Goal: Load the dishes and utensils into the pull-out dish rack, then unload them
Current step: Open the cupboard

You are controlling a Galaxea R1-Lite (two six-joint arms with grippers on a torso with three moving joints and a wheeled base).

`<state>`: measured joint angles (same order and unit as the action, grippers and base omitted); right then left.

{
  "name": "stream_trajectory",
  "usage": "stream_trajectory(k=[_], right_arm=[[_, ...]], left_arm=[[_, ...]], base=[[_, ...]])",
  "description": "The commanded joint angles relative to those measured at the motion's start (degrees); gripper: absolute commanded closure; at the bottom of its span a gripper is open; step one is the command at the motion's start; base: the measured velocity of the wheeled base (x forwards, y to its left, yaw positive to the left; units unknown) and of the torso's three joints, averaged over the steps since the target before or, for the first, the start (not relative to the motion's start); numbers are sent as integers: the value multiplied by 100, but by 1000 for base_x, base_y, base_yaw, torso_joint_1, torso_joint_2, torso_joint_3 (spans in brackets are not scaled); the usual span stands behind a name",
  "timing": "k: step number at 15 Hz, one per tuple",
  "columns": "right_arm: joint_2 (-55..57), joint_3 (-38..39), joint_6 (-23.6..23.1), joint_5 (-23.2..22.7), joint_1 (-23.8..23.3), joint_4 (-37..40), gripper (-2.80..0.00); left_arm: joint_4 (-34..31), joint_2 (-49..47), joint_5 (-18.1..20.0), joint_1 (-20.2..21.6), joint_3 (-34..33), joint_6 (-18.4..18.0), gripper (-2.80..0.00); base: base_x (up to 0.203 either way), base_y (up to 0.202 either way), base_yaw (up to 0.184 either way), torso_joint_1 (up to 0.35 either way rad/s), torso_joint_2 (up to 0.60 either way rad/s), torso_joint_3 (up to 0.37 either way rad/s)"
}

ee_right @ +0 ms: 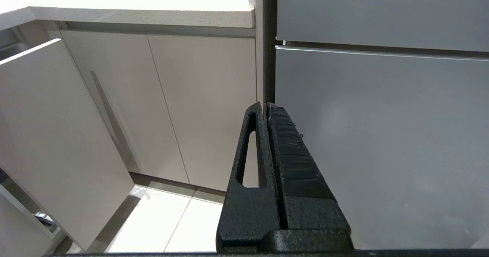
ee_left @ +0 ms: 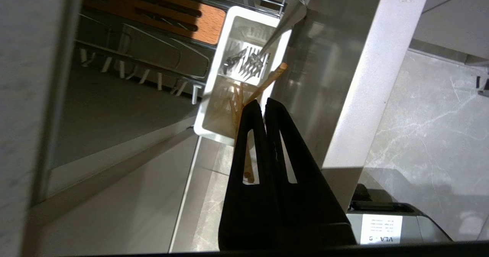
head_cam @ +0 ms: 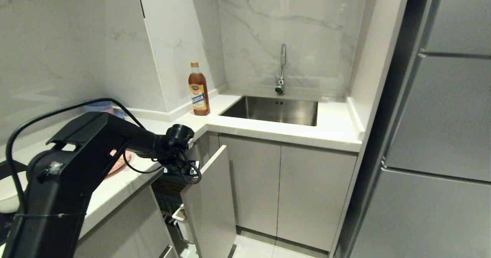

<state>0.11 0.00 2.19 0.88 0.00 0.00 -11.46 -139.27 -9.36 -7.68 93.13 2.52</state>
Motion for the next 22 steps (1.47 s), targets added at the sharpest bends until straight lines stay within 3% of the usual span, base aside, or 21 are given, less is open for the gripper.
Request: stream_trajectory(k=[1, 9, 22], right_arm=[[-2, 9, 0, 0, 0, 0, 0], [-2, 9, 0, 0, 0, 0, 0], [-2, 17, 0, 0, 0, 2, 0]], left_arm=[[-5, -67, 11, -46, 21, 7, 0], [-23, -164, 136, -387, 135, 193, 0], [-304, -107, 144, -1770, 156, 697, 0]], base=[[0, 0, 0, 0, 0, 0], [0, 0, 0, 0, 0, 0], [0, 0, 0, 0, 0, 0]])
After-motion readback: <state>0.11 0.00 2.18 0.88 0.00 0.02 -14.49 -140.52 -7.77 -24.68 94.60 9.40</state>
